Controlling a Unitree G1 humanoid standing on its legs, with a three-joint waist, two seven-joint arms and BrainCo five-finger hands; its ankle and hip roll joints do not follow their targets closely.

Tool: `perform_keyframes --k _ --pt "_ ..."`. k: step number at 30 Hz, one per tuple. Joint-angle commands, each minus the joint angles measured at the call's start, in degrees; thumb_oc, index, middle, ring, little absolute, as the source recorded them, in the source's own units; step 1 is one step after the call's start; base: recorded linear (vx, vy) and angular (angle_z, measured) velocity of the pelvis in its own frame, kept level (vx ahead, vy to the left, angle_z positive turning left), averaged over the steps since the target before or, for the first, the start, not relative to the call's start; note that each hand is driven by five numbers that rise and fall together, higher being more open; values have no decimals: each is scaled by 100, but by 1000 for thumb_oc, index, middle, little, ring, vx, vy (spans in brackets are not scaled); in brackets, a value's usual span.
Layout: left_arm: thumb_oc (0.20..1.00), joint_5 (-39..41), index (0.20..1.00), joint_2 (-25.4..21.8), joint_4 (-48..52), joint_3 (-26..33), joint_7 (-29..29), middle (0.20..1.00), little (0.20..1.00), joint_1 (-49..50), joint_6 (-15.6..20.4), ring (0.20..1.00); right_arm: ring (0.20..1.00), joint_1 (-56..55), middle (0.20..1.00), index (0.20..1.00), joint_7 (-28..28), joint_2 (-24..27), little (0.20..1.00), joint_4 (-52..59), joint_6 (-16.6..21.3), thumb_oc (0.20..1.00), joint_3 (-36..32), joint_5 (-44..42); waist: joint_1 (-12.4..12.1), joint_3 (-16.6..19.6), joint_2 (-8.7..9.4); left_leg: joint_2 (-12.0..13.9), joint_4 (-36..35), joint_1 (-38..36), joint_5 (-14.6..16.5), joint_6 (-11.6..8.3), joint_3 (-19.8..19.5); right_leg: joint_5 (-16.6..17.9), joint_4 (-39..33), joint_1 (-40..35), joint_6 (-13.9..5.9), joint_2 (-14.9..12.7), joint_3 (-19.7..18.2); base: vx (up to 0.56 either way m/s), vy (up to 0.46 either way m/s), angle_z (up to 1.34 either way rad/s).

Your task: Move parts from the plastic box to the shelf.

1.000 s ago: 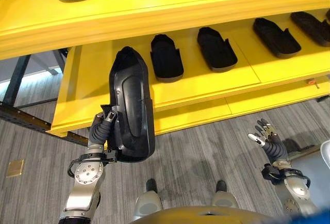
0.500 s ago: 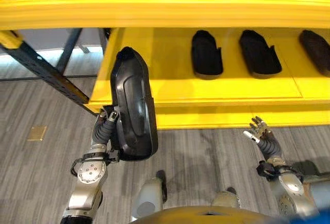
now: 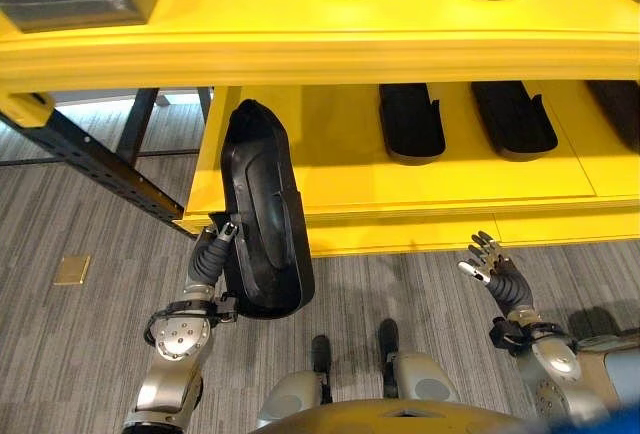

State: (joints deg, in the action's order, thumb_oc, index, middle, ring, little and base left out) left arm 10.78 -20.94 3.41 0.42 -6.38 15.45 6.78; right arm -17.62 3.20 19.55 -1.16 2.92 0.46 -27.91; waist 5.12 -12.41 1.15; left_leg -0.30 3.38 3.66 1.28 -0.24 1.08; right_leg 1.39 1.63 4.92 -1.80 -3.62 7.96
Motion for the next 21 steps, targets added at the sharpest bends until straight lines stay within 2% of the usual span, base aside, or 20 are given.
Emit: perform_keyframes --k 1,3,4,5,6,7,8,9,10,12,13,14,17,21 --pt "200 350 200 -70 624 237 7 200 200 -298 414 200 1000 133 1000 1000 -15 392 1000 190 338 1000 -245 -181 -11 -128 150 276 2149 491 235 -389 139 -324 117 -242 -35 -36 130 -48 -51 42" --pt "200 329 200 -37 583 251 -50 200 200 -311 401 200 1000 159 1000 1000 -36 433 1000 171 335 1000 -270 -148 -12 -174 190 317 2301 707 207 -416 10 -402 159 -252 -28 -86 188 8 19 25" --pt "200 318 200 -19 595 292 -76 200 200 -291 377 200 1000 117 1000 1000 -89 387 1000 172 344 1000 -324 -131 38 -139 197 786 1750 583 332 -379 187 -473 204 -269 -117 -201 205 96 131 5" --pt "200 299 200 -25 634 321 -111 200 200 -263 369 200 1000 43 1000 1000 -115 343 1000 191 359 1000 -378 -120 93 -67 186 1286 921 432 17 -416 360 -482 233 -234 -187 -320 221 119 221 17" --pt "200 275 200 -40 652 328 -142 200 200 -267 387 200 1000 -1 1000 1000 -159 359 1000 204 377 1000 -425 -112 90 -42 139 1553 416 412 -355 -499 329 -517 281 -173 -243 -401 201 157 354 47" --pt "200 217 200 -91 585 280 -210 200 200 -385 387 200 1000 40 1000 1000 -226 416 1000 172 412 1000 -441 -68 64 -33 -3 1662 -101 397 -719 -619 15 -601 468 -90 -357 -500 119 161 366 42" --pt "200 237 200 -83 545 300 -202 200 200 -419 404 200 1000 57 1000 1000 -210 406 1000 161 392 1000 -448 -61 105 -22 -46 1686 -117 224 -557 -679 11 -711 620 -52 -375 -542 61 119 273 29" --pt "200 237 200 -82 542 301 -202 200 200 -426 406 200 1000 61 1000 1000 -210 406 1000 162 391 1000 -450 -61 101 -20 -47 1685 -124 236 -577 -676 14 -694 620 -34 -373 -541 56 70 150 -28" --pt "200 232 200 -85 551 275 -177 200 200 -436 413 200 1000 62 1000 1000 -184 367 1000 144 385 1000 -434 -47 116 27 -70 1637 -38 189 -434 -692 27 -683 706 -23 -413 -582 28 114 223 -43" --pt "200 174 200 -186 557 176 -102 200 200 -614 439 200 1000 68 1000 1000 -153 268 1000 146 371 1000 -471 -50 185 56 -92 1396 100 148 -224 -670 191 -589 770 -129 -528 -828 21 136 269 -31" --pt "200 174 200 -190 551 171 -102 200 200 -622 441 200 1000 67 1000 1000 -152 262 1000 149 369 1000 -477 -50 181 49 -80 1380 132 158 -205 -660 190 -593 775 -131 -538 -845 19 113 226 17" --pt "200 132 200 -287 557 111 -100 200 200 -714 466 200 1000 18 1000 1000 -100 182 1000 171 332 1000 -487 -58 202 60 -23 1208 280 139 -2 -588 292 -507 729 -229 -638 -1022 -5 116 212 23" --pt "200 132 200 -386 498 2 -174 200 200 -956 452 200 1000 74 1000 1000 -105 83 1000 129 314 1000 -354 -22 222 113 18 1023 353 108 141 -504 422 -391 587 -307 -750 -1188 -59 102 208 2" --pt "200 152 200 -447 363 -177 -310 200 200 -1466 412 200 1000 134 1000 1000 -40 35 1000 204 255 1000 -216 -96 280 198 99 950 470 156 235 -480 558 -292 440 -332 -841 -1299 -38 31 84 -3"
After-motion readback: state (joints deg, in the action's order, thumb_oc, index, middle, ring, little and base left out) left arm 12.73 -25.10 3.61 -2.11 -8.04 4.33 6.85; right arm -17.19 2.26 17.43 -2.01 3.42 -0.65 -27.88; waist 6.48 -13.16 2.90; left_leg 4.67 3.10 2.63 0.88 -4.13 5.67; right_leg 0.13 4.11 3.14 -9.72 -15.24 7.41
